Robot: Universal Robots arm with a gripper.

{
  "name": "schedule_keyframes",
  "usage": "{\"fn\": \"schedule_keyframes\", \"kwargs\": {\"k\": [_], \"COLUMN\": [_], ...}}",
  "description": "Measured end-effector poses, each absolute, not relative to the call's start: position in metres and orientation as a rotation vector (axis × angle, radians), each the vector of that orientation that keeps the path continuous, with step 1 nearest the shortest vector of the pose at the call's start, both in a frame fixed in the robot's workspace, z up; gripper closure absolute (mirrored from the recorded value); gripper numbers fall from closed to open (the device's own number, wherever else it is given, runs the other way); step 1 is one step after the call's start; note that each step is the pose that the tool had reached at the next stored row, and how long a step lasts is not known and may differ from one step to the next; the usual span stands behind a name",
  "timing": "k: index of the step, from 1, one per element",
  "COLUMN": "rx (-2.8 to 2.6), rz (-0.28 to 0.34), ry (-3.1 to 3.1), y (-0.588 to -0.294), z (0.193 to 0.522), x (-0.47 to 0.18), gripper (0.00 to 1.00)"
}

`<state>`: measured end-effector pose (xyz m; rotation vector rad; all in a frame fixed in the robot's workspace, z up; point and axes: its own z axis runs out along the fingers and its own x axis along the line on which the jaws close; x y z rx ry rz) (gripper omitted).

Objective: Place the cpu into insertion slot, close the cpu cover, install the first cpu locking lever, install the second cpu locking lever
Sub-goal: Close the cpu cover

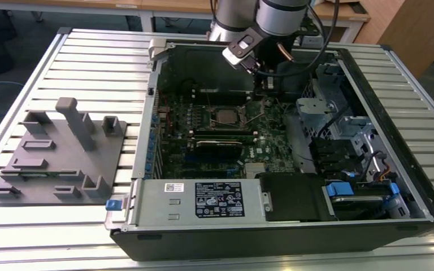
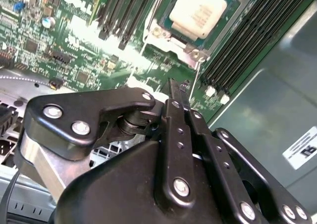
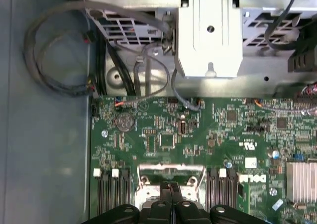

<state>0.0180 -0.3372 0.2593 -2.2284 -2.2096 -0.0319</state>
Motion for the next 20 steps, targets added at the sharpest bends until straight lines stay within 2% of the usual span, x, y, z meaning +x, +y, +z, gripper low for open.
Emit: {"fn": "schedule_keyframes", "kwargs": {"k": [20], "rx": [-2.228], "rz": [-0.032], "ry": [-2.210], "y": [-0.336], "z": [0.258], "x": [0.053], "gripper": [0.90]}}
